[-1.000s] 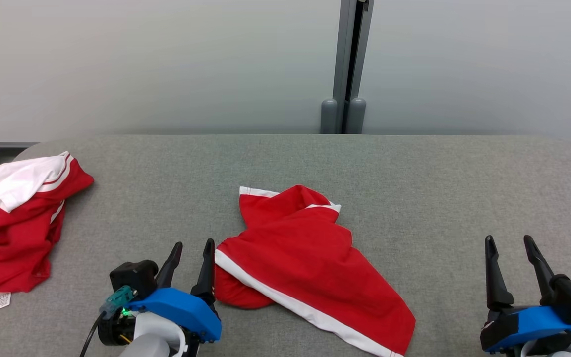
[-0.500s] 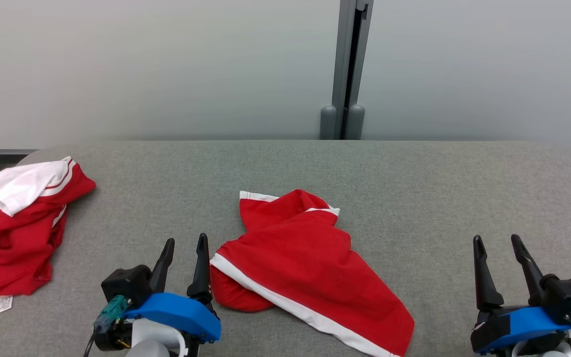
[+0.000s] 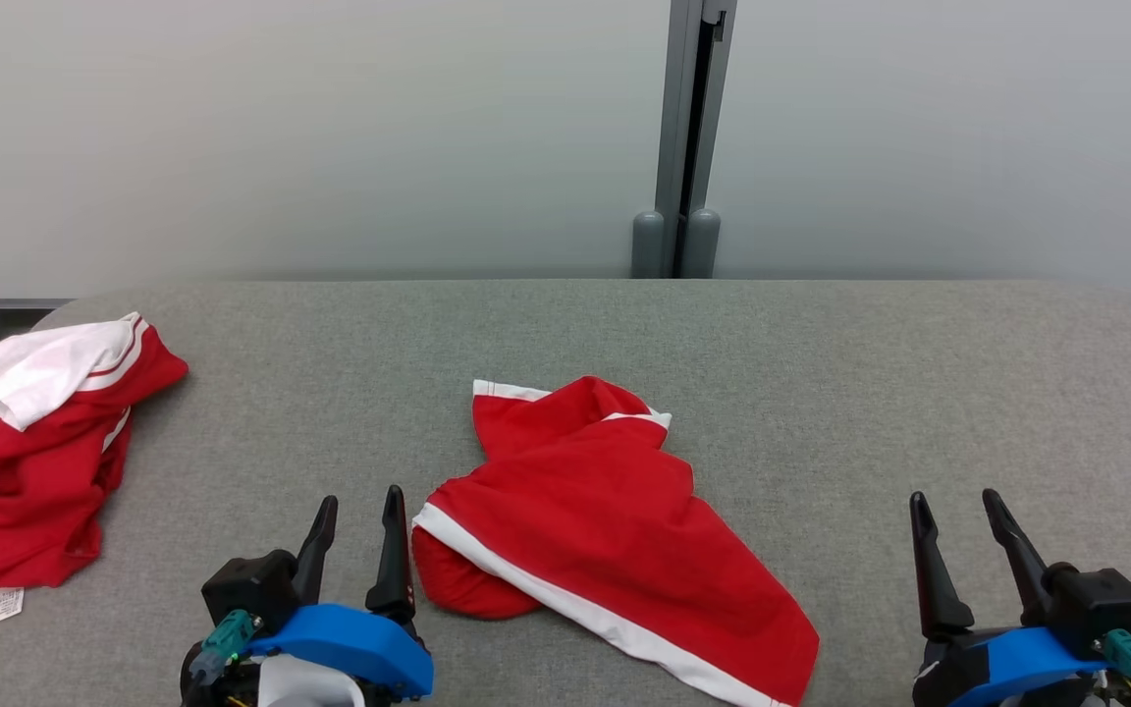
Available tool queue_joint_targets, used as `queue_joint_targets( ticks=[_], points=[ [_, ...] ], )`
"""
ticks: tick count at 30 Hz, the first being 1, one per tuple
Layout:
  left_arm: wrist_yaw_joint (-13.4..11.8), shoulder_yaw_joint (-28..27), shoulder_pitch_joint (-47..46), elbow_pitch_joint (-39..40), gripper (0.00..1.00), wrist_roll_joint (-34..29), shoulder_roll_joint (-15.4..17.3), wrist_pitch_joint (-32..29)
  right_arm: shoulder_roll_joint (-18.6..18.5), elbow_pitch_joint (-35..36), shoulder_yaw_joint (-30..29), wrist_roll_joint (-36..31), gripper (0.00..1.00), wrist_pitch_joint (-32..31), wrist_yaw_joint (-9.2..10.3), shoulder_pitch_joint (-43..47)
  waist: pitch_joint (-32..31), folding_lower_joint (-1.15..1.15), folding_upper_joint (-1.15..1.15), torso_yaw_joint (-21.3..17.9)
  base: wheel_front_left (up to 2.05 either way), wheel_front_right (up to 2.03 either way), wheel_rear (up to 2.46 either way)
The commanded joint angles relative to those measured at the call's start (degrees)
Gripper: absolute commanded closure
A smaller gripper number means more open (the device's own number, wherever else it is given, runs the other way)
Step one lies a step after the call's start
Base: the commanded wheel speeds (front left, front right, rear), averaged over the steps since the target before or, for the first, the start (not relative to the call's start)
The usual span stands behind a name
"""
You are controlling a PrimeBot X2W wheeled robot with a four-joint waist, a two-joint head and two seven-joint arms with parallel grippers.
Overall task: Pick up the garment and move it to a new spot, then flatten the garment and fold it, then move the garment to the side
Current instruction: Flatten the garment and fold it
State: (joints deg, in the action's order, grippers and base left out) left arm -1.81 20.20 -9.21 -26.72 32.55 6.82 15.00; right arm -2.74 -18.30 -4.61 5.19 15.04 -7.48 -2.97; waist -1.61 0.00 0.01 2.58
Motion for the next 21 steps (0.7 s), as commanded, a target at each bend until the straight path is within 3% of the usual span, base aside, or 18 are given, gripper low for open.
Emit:
queue_joint_targets(
  ticks=[1,21],
  points=[
    [0.3,-0.5,0.6,-0.2,0.0,-0.5,-0.1,0.3,-0.3,-0.1,0.0,0.0,0.0,0.2,-0.02,0.7,0.0,0.0,-0.01,0.0,0.0,0.0,0.0],
    [2.4,-4.3,-0.5,-1.6,0.0,-4.6,-2.3,0.3,-0.3,-5.6,15.0,-1.2,0.0,-3.3,-0.02,10.7,3.2,0.0,-0.01,1.1,0.0,0.0,0.0]
  ],
)
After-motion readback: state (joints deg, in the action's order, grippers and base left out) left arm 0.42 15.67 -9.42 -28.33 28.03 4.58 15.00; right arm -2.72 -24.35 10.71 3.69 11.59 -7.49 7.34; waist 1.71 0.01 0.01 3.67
